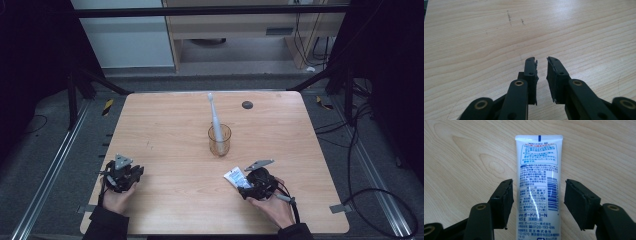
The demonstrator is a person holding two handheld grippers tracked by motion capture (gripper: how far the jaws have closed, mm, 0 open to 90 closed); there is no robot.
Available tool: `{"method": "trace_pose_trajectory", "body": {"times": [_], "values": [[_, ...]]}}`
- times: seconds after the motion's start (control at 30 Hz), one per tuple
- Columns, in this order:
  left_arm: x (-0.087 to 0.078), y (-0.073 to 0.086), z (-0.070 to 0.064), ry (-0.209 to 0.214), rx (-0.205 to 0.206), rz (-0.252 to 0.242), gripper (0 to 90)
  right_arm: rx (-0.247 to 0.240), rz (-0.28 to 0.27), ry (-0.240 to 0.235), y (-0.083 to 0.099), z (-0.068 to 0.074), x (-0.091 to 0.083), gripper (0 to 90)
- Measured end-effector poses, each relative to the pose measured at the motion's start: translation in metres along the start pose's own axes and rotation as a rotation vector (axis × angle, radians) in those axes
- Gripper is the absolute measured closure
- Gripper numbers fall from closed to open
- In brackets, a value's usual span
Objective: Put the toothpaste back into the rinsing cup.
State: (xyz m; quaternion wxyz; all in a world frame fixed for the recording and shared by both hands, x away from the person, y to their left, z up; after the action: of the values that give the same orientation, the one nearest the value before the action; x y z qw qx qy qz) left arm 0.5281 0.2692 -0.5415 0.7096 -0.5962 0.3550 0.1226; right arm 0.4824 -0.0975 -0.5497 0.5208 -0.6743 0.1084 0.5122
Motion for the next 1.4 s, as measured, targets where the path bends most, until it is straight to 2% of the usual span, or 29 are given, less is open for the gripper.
{"method": "trace_pose_trajectory", "body": {"times": [0.2, 0.67, 0.87, 1.03, 1.13, 1.27, 1.4], "values": [[0.000, 0.000, 0.000, 0.000, 0.000, 0.000, 76.9, 0.003, 0.046, -0.005, 0.005, 0.000, 0.005, 41.4], [0.001, 0.000, 0.000, 0.003, -0.001, 0.003, 77.1, 0.008, 0.103, -0.010, 0.009, -0.001, 0.013, 46.4], [0.001, 0.000, 0.000, 0.001, 0.003, 0.004, 77.3, 0.016, 0.091, -0.010, 0.007, -0.001, 0.009, 61.0], [0.000, 0.000, 0.000, 0.001, 0.003, 0.003, 77.4, 0.021, 0.082, -0.017, 0.006, -0.001, 0.006, 65.8], [0.000, 0.000, -0.001, 0.002, 0.005, 0.003, 77.4, 0.027, 0.072, -0.037, 0.005, 0.001, 0.004, 66.7], [0.000, 0.000, -0.001, 0.001, 0.007, 0.002, 77.5, 0.028, 0.033, -0.049, -0.001, 0.001, -0.001, 67.3], [0.000, 0.000, -0.001, 0.001, 0.007, 0.001, 77.5, 0.041, -0.040, -0.064, -0.010, 0.000, -0.009, 67.5]]}}
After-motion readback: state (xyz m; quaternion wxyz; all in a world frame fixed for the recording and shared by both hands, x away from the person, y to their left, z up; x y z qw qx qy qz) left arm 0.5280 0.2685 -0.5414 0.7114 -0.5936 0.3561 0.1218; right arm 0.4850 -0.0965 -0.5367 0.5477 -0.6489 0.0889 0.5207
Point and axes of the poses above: each handheld gripper's, and its own axes: x roughly forward along the jaws, y roughly out of its underside, z roughly to its left, the point moved 10 cm from there along x, roughly forward along the jaws, and after that the axes turned 2 degrees about -z, right-handed, at the moved point
